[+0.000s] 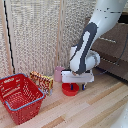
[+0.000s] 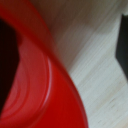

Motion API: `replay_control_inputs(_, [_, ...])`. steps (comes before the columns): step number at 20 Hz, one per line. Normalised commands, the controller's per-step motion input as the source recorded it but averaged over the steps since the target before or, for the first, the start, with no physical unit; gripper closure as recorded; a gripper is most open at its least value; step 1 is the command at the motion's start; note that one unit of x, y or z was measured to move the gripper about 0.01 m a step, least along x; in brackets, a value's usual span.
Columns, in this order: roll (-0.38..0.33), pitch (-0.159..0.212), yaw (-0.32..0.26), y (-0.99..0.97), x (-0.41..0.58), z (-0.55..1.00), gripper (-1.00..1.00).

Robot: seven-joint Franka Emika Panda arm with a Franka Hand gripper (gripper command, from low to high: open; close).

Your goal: Transport the gripper mindfully toward the orange-red bowl and clasp it to elevate with ease. Ensure your robot's arm aligns efficiently with the top drawer's opening. Carefully slide the orange-red bowl into the designated spot with precision. After confirmation, withdraw the gripper gently. Close the drawer smoothly by transitioning the gripper to its handle.

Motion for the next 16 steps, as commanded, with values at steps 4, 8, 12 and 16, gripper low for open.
replay_control_inputs(4, [0.000,-0.001,0.021,0.00,0.028,0.10,1.00])
replay_control_inputs(8, [0.015,-0.022,0.016,0.00,0.098,0.20,1.00])
replay_control_inputs(12, [0.043,0.000,0.036,0.00,0.192,0.37,1.00])
replay_control_inputs(16, [0.044,0.000,0.018,-0.04,0.163,0.62,1.00])
